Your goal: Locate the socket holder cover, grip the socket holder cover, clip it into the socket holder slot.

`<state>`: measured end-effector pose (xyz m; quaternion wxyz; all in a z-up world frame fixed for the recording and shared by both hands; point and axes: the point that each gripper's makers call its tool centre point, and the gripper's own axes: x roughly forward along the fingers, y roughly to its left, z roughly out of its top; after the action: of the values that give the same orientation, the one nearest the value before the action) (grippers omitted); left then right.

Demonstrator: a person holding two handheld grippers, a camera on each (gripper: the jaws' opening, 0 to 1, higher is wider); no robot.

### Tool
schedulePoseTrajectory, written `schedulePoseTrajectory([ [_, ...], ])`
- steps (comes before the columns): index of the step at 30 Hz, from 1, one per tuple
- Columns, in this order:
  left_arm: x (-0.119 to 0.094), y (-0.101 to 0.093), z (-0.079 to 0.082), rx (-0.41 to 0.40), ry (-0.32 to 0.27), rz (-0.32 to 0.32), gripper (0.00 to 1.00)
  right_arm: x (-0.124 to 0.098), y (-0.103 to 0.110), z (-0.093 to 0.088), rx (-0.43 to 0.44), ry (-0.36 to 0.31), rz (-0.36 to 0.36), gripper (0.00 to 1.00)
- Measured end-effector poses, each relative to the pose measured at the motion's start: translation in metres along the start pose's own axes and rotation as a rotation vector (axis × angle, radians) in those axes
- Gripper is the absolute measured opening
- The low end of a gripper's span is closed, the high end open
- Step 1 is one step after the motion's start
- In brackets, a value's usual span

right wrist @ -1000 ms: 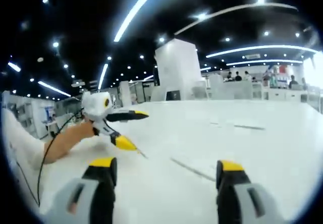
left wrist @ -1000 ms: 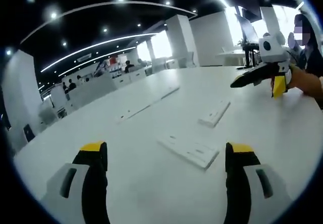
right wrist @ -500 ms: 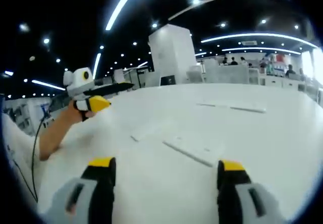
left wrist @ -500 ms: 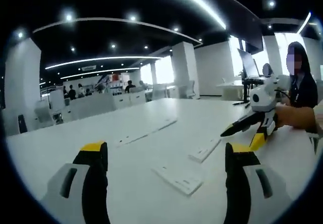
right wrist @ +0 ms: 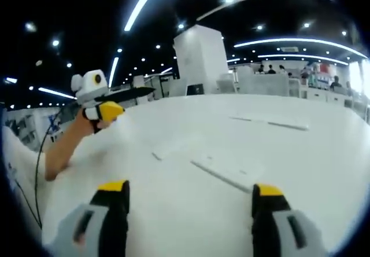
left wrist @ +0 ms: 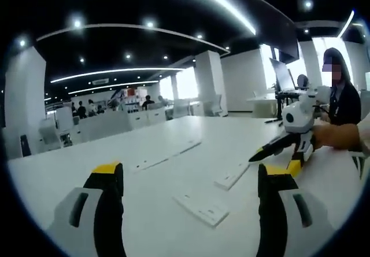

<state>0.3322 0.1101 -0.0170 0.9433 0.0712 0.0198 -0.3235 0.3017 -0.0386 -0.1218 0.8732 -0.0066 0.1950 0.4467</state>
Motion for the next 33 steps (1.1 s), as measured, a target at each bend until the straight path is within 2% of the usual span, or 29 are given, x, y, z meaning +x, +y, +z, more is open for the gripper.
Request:
schedulePoseTrajectory([
  [3,0.0,-0.002,0.001,0.002,-0.002,-0.004,0.95,0.002,0.002,-0.004,-0.004,0.015,0.01,0.85],
  [4,0.0,-0.002,0.002,0.0,-0.003,-0.006,0.95,0.002,-0.002,-0.003,-0.004,0.008,-0.007,0.81],
  [5,0.0,-0.003,0.002,0.0,-0.003,-0.007,0.95,0.003,-0.001,-0.003,-0.003,0.005,0.0,0.77],
  [6,0.0,-0.003,0.002,0.001,-0.002,-0.006,0.95,0.005,0.003,-0.002,-0.007,0.005,0.03,0.76],
  [8,0.0,-0.003,0.002,0.002,-0.001,-0.006,0.95,0.009,0.003,-0.003,-0.013,0.01,0.019,0.81],
  [16,0.0,-0.006,0.004,-0.005,-0.01,-0.014,0.95,0.004,0.001,0.011,-0.021,-0.032,0.022,0.81],
  [20,0.0,-0.012,0.006,-0.013,-0.015,-0.034,0.95,-0.002,0.004,0.026,-0.039,-0.084,0.03,0.84],
  [21,0.0,-0.015,0.007,-0.015,-0.019,-0.044,0.95,-0.005,0.008,0.034,-0.056,-0.117,0.039,0.85],
  [25,0.001,-0.026,0.011,-0.035,-0.036,-0.076,0.95,-0.011,0.013,0.045,-0.067,-0.159,0.046,0.86],
  [27,0.001,-0.032,0.014,-0.042,-0.044,-0.094,0.95,-0.019,0.016,0.058,-0.08,-0.209,0.05,0.86],
  [33,-0.008,-0.045,0.024,-0.052,-0.099,-0.127,0.95,-0.035,0.02,0.078,-0.067,-0.287,0.059,0.86],
])
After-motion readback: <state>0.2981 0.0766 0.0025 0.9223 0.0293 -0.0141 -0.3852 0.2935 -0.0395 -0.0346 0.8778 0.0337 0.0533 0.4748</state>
